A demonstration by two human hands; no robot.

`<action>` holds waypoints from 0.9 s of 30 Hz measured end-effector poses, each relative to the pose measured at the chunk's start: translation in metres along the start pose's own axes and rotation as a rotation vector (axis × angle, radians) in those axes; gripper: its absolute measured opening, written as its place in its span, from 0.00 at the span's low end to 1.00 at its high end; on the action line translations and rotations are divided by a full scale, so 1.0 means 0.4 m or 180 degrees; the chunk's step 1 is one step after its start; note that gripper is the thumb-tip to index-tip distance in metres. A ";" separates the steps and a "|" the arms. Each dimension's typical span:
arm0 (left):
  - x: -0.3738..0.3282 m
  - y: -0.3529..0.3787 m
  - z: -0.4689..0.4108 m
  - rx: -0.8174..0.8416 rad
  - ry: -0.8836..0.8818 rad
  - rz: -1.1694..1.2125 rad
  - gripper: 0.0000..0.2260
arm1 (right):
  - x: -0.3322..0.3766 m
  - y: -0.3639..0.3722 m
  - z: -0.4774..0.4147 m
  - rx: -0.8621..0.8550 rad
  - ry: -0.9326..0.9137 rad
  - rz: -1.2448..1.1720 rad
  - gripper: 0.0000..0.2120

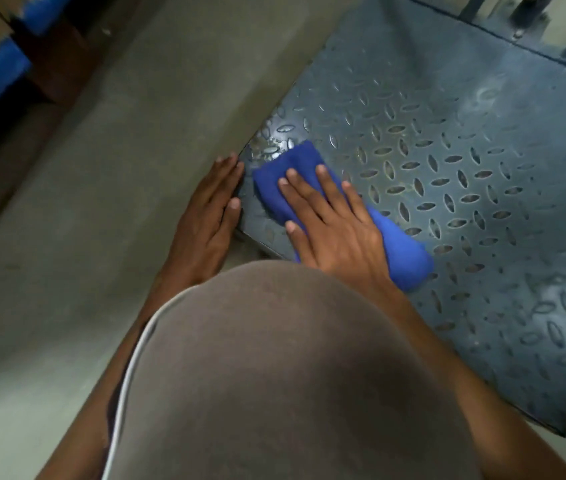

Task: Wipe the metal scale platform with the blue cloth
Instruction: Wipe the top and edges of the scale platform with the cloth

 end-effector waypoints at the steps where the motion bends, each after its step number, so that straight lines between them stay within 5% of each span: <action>1: -0.003 -0.001 -0.012 0.0178 0.0120 -0.0235 0.23 | -0.025 -0.002 0.003 0.0012 0.0146 -0.0014 0.28; 5: -0.007 0.005 -0.136 0.1104 0.0527 -0.0727 0.25 | -0.033 -0.010 0.006 -0.0024 0.0342 -0.0072 0.27; 13: -0.032 0.076 -0.388 0.2579 0.1410 -0.0569 0.22 | -0.032 -0.012 0.005 -0.0105 0.0381 -0.0039 0.27; 20: -0.080 0.141 -0.489 0.2909 0.2507 -0.1054 0.24 | 0.059 -0.001 -0.030 -0.0143 -0.0446 -0.0139 0.27; 24: -0.071 0.129 -0.488 0.2969 0.2664 -0.1196 0.26 | 0.080 0.001 -0.076 -0.0035 -0.1062 -0.0302 0.26; 27: -0.068 0.120 -0.490 0.2996 0.2739 -0.1195 0.27 | 0.027 -0.013 -0.134 -0.0113 -0.0594 -0.0478 0.26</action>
Point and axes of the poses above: each hand's wrist, its own z-axis away from the middle knuckle, its own y-axis out of the palm, x = y × z, the point moved 5 cm from there along -z, towards the middle knuckle, and after that the axes turned 15 degrees about z, right-handed, at the moved point
